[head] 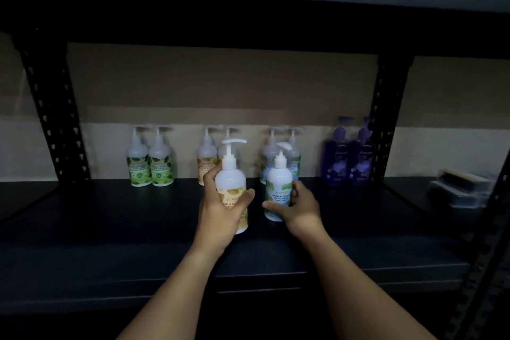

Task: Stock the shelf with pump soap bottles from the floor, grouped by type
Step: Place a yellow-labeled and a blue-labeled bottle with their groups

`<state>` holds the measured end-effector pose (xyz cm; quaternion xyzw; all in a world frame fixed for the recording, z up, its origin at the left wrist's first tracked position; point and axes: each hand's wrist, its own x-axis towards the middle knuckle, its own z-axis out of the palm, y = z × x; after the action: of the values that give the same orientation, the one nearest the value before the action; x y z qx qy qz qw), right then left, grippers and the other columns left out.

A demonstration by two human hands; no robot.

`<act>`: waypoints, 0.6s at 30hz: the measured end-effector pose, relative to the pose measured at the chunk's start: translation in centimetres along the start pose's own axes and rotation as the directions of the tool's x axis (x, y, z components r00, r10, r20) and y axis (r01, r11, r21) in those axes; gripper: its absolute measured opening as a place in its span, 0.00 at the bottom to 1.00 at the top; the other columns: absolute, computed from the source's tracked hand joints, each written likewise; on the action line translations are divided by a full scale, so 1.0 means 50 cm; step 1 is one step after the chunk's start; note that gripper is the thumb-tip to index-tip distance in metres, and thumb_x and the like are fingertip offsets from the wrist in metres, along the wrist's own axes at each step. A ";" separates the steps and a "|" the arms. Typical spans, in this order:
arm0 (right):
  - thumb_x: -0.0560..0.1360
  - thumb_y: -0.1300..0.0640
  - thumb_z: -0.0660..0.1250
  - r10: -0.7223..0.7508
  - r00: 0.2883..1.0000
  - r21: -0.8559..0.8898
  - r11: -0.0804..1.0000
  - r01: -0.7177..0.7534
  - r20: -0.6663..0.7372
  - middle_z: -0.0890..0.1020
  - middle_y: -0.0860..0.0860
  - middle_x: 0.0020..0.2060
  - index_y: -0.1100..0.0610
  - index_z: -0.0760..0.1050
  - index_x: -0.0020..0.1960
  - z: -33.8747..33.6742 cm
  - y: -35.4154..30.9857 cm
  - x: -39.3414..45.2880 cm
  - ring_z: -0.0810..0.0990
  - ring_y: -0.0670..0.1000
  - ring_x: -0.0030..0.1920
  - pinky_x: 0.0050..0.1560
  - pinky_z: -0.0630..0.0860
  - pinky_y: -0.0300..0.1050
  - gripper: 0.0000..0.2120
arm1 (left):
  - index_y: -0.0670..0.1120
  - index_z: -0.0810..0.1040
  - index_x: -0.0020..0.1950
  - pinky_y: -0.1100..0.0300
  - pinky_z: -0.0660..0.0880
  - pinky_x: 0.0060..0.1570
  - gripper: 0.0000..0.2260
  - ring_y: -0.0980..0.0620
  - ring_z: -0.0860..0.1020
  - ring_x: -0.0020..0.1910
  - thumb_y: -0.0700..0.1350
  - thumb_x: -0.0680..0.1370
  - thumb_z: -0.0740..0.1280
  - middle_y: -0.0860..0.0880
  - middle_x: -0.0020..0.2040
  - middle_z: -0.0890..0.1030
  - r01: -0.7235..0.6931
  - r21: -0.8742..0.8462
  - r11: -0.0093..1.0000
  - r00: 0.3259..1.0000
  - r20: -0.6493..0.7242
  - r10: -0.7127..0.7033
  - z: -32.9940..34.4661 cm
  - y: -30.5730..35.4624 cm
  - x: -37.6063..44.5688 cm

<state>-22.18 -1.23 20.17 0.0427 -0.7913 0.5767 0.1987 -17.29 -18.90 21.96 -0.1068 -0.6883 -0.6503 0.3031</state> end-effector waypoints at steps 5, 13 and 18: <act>0.60 0.56 0.86 0.003 0.998 -0.141 0.990 -0.011 -0.057 0.82 0.56 0.53 0.57 0.79 0.55 0.034 0.028 0.066 0.83 0.51 0.50 0.43 0.77 0.32 0.27 | 0.62 0.70 0.60 0.64 0.77 0.47 0.25 0.58 0.81 0.46 0.42 0.75 0.78 0.52 0.53 0.81 0.032 -0.055 0.998 0.999 -0.010 -0.033 0.006 -0.019 0.023; 0.60 0.58 0.87 0.003 0.992 -0.137 0.990 -0.021 -0.128 0.86 0.54 0.50 0.61 0.81 0.55 0.055 0.045 0.119 0.86 0.51 0.48 0.49 0.84 0.45 0.27 | 0.63 0.70 0.62 0.60 0.79 0.48 0.26 0.53 0.83 0.49 0.42 0.75 0.78 0.50 0.55 0.82 0.040 -0.073 0.997 0.999 0.014 -0.039 0.009 -0.039 0.046; 0.60 0.56 0.87 0.020 0.991 -0.171 0.984 -0.043 -0.136 0.86 0.55 0.50 0.61 0.80 0.55 0.063 0.047 0.134 0.86 0.52 0.48 0.51 0.84 0.50 0.28 | 0.63 0.70 0.61 0.62 0.78 0.47 0.26 0.54 0.83 0.49 0.42 0.74 0.79 0.51 0.54 0.82 0.037 -0.081 0.996 0.999 0.011 -0.036 0.011 -0.037 0.043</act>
<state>-29.84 -2.31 19.69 -0.0259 -0.8239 0.5103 0.2451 -20.14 -19.15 21.63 -0.1096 -0.6647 -0.6827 0.2832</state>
